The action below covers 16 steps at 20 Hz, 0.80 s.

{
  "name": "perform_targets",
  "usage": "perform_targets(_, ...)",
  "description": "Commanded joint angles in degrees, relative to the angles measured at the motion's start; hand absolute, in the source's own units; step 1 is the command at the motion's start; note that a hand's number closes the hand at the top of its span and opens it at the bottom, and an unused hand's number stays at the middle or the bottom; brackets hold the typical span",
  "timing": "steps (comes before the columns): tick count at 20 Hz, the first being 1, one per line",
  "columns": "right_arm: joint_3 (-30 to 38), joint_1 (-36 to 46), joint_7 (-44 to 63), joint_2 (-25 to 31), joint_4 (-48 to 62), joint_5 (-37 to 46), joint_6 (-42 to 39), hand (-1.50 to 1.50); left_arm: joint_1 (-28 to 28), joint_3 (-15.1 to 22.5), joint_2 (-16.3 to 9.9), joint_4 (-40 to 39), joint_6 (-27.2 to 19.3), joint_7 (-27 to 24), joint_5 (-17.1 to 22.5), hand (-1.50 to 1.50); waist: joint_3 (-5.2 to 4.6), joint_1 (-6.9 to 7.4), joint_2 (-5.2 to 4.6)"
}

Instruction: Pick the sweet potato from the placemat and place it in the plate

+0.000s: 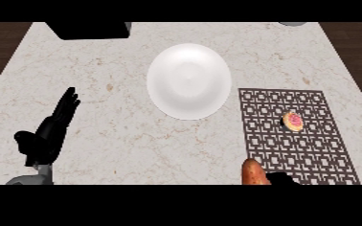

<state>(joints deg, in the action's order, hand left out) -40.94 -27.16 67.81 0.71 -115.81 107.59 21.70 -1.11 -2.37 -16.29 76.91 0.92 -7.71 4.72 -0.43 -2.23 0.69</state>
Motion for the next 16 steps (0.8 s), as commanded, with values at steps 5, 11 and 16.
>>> perform_targets(5,-11.0,6.9,16.1,-0.6,-6.4,14.3,-11.8,1.5,-1.3,-0.2,-0.1,-0.4,1.4,0.1,0.8,0.0,0.11,1.3,-0.49)
perform_targets(11,-7.1,14.1,14.5,-0.4,-5.6,9.8,-16.2,1.5,-2.2,1.6,1.0,0.3,0.3,0.6,-1.0,0.0,0.25,2.77,-1.21)
perform_targets(16,-4.0,19.0,13.5,-0.4,-3.5,3.0,-15.5,1.5,-1.9,1.8,1.1,-0.3,1.3,-1.1,-0.8,0.0,0.32,4.21,-1.71)
